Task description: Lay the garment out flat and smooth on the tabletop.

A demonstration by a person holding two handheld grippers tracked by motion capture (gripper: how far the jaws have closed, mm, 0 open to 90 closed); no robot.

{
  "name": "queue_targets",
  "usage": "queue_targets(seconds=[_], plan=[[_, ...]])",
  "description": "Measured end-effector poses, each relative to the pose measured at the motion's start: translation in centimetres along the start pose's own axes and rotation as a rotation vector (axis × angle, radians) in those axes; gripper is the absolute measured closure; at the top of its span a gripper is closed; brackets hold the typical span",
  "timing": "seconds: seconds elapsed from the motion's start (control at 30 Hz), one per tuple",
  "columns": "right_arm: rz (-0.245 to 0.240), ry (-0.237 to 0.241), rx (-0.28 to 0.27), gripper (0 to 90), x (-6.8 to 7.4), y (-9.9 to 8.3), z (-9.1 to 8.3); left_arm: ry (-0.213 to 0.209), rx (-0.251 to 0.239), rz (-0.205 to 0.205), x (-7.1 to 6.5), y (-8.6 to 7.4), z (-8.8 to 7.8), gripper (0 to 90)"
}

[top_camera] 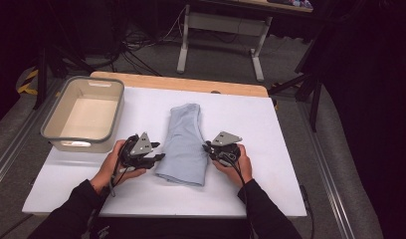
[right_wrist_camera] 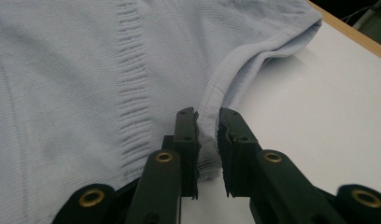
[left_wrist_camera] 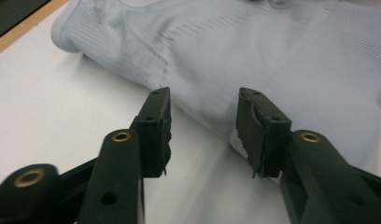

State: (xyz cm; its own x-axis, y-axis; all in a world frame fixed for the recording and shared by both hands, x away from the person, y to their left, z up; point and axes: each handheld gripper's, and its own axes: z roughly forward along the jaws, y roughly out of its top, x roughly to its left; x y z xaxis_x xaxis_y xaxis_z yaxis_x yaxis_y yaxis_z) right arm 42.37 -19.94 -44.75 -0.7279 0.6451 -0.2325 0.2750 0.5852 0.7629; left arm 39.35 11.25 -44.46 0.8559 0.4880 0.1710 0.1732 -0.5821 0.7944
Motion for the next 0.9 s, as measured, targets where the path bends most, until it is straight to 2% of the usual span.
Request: queue_targets(seconds=[0.17,0.23,0.27,0.3,0.37,0.43,0.53,0.67,0.8,0.9], plan=[[0.015,0.011,0.011,72.0,0.1,-0.4,-0.4,-0.059,0.007,0.021,-1.4,-1.4,-1.0,48.0],[0.021,0.014,0.018,71.3,0.1,-0.7,-0.3,-0.078,-0.003,-0.008,-1.9,-1.8,-1.2,43.6],[0.022,0.014,0.018,71.2,0.1,-0.7,-0.3,-0.106,-0.005,-0.022,-2.1,-2.0,-1.1,41.8],[0.03,0.017,0.016,70.9,0.0,-0.8,-0.2,-0.119,0.004,-0.02,-2.2,-2.1,-1.1,39.5],[0.041,0.024,0.014,70.1,-0.1,-0.9,-0.2,-0.119,0.03,0.003,-2.6,-2.1,-0.7,36.1],[0.046,0.028,0.017,68.0,-0.3,-1.0,-0.1,-0.125,0.05,0.013,-2.8,-2.0,-0.3,36.8],[0.057,0.03,0.025,65.7,-0.5,-1.1,0.0,-0.122,0.067,0.005,-2.9,-2.0,0.2,41.7],[0.074,0.041,0.024,64.9,-0.6,-1.2,0.1,-0.144,0.083,0.017,-3.0,-2.1,0.9,55.2],[0.088,0.06,0.028,64.0,-1.0,-1.4,0.3,-0.161,0.089,0.038,-3.4,-2.1,0.9,74.2],[0.091,0.081,0.032,65.5,-1.2,-1.6,0.3,-0.167,0.094,0.05,-3.5,-2.1,0.8,81.4]])
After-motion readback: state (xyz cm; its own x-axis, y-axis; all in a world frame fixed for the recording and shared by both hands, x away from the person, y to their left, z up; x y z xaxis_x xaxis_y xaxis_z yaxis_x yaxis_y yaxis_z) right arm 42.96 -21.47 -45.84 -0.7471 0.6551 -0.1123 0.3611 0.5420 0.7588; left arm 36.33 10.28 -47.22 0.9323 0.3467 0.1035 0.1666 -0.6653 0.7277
